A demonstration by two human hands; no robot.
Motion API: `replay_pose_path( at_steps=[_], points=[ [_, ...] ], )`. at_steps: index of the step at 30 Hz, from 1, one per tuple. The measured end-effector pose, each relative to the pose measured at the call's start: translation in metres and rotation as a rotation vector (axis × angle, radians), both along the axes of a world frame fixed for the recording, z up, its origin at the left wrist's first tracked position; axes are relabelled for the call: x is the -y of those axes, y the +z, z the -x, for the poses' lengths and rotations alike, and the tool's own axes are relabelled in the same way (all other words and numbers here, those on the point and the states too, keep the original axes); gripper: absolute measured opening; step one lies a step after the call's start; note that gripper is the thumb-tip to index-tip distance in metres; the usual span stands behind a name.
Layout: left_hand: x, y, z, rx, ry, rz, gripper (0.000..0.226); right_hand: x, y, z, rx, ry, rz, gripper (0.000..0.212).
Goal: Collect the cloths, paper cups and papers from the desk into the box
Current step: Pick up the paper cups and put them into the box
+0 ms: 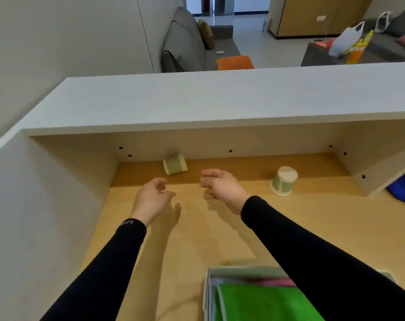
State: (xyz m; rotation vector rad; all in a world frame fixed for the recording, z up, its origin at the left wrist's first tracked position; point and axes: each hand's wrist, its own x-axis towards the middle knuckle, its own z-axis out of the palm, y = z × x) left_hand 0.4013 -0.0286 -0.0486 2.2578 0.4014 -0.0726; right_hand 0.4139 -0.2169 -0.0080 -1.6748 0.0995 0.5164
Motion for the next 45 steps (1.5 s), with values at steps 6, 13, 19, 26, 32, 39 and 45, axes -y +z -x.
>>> replay_pose_path(
  at_steps=[6, 13, 19, 26, 32, 39, 45],
  points=[
    [-0.018, -0.023, -0.066, -0.161, 0.017, -0.010, 0.071, -0.041, -0.040, -0.057, -0.050, -0.018, 0.059, 0.056],
    [-0.023, -0.041, -0.101, -0.300, 0.215, 0.461, 0.039, -0.069, -0.056, -0.089, -0.064, 0.038, 0.070, 0.062],
    [-0.021, -0.025, -0.081, -0.149, 0.139, 0.455, 0.048, -0.073, -0.052, -0.080, -0.091, -0.082, 0.115, 0.041],
    [-0.002, 0.029, -0.020, 0.095, -0.204, 0.398, 0.045, -0.032, -0.005, -0.029, -0.075, -0.114, -0.119, 0.036],
    [0.031, 0.072, 0.057, 0.125, -0.363, 0.544, 0.038, 0.037, 0.049, 0.051, 0.028, 0.076, -0.107, 0.022],
    [0.077, 0.099, 0.120, -0.138, -0.808, 0.285, 0.037, 0.119, 0.067, 0.151, -0.085, 0.267, 0.009, 0.022],
    [0.113, 0.084, 0.143, -0.342, -1.057, 0.033, 0.039, 0.148, 0.041, 0.192, -0.276, 0.381, 0.174, 0.023]
  ],
)
